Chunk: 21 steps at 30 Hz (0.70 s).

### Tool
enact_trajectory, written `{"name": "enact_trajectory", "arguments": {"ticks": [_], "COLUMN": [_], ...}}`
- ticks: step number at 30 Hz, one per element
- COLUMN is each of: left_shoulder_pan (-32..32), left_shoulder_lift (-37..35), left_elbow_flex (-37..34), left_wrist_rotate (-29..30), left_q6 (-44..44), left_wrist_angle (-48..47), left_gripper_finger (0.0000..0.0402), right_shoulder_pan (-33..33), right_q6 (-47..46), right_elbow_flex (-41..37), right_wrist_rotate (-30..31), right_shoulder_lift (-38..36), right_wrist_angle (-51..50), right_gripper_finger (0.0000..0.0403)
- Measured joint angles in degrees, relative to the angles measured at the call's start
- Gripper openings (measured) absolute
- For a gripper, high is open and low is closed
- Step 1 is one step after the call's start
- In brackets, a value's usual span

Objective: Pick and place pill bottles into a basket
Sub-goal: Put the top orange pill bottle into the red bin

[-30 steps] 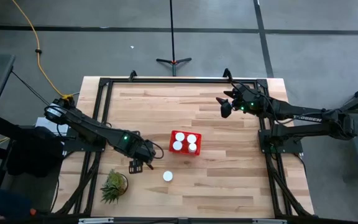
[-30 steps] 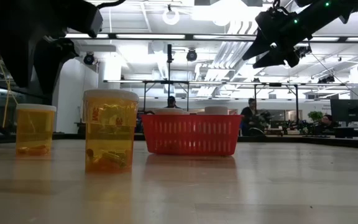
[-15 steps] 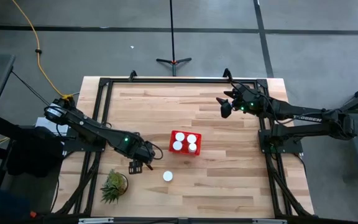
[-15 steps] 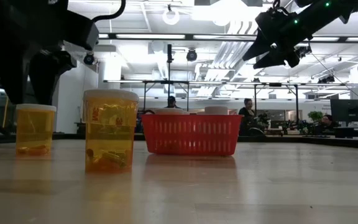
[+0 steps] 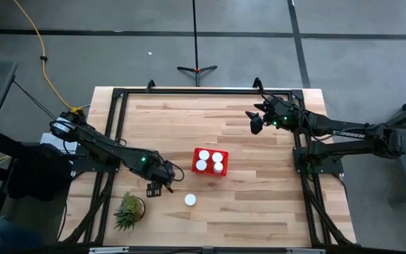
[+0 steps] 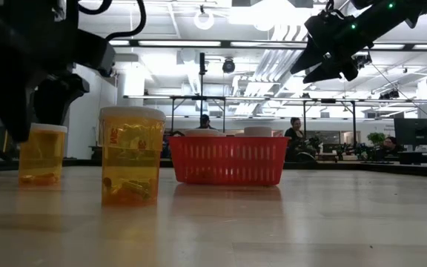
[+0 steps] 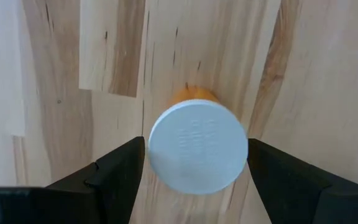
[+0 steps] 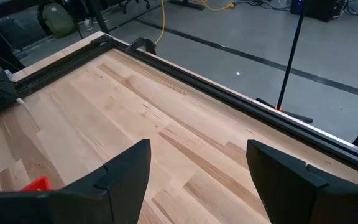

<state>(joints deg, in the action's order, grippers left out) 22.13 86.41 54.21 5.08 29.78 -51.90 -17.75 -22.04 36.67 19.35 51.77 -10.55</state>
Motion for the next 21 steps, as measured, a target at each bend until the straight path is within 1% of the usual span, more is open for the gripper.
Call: {"name": "enact_trajectory", "arguments": {"ticks": [9,21], "left_shoulder_pan": [0.0,0.0], "left_shoulder_lift": [0.0,0.0], "left_elbow_flex": [-1.39,-1.41], "left_wrist_rotate": [0.17,1.22], "left_q6": [-1.03,-1.14], "left_wrist_angle": [6.23,5.65], "left_gripper_finger": [0.0317,0.0317], "right_shoulder_pan": [0.02,0.01], "right_q6": [0.0,0.01], "right_elbow_flex": [-0.01,-0.01], "right_wrist_rotate": [0.0,0.0], "right_shoulder_lift": [0.0,0.0], "right_wrist_angle": [0.0,0.0], "right_gripper_finger": [0.0256,0.0256]}}
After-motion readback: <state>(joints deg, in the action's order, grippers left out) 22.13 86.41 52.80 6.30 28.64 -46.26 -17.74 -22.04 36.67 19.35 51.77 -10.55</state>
